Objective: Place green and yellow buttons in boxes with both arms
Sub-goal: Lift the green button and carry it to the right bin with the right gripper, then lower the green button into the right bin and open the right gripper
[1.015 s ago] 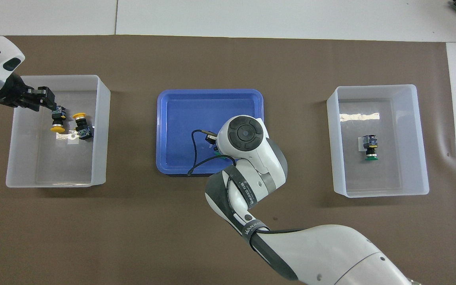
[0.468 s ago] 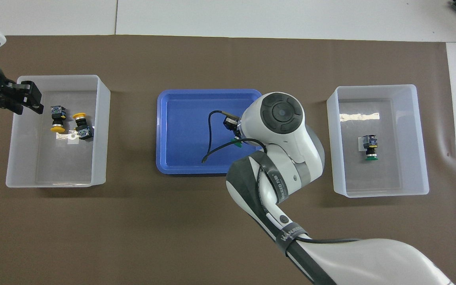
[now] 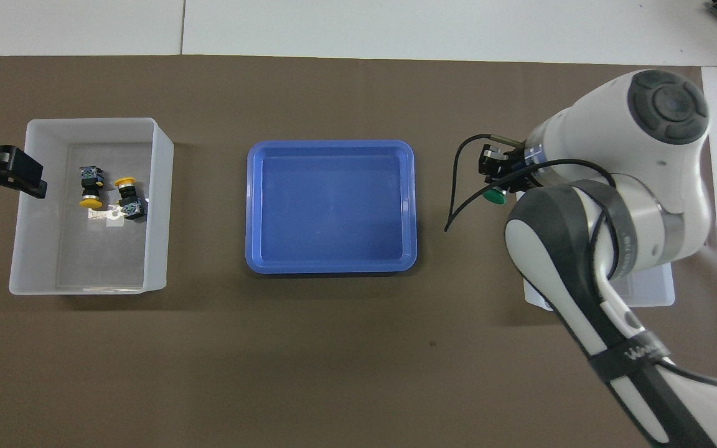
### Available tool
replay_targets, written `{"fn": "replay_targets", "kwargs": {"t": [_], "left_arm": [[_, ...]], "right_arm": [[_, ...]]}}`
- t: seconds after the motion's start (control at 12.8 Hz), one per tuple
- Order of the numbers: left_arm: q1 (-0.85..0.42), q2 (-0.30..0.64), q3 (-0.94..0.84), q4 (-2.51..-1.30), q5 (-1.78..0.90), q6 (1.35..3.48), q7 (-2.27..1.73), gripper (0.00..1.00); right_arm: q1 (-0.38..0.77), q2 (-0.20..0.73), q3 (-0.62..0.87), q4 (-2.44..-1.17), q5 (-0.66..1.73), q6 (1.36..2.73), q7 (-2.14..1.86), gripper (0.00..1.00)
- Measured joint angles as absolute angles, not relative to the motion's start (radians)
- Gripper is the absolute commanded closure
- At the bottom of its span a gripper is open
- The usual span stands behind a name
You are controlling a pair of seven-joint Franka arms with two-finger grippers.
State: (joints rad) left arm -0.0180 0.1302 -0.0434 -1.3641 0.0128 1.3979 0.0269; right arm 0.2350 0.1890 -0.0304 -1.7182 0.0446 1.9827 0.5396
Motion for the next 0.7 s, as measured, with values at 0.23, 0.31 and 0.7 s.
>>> {"fn": "replay_targets", "kwargs": {"t": [0.23,0.31,0.7], "left_arm": [[-0.027,0.044,-0.05,-1.603,0.013,1.54,0.027,0.21],[-0.03,0.016,-0.05,-1.671,0.013,1.575,0.027,0.15],[-0.031,-0.044,-0.047,-1.712,0.013,1.628,0.027,0.0]], "right_arm": [[0.089,0.174,-0.033,-1.756,0.044,1.965,0.267,1.0],[0.044,0.169,-0.033,-1.793,0.044,1.982,0.183,1.0],[-0.06,0.137,-0.034,-2.06,0.044,2.228,-0.01,0.97]]}}
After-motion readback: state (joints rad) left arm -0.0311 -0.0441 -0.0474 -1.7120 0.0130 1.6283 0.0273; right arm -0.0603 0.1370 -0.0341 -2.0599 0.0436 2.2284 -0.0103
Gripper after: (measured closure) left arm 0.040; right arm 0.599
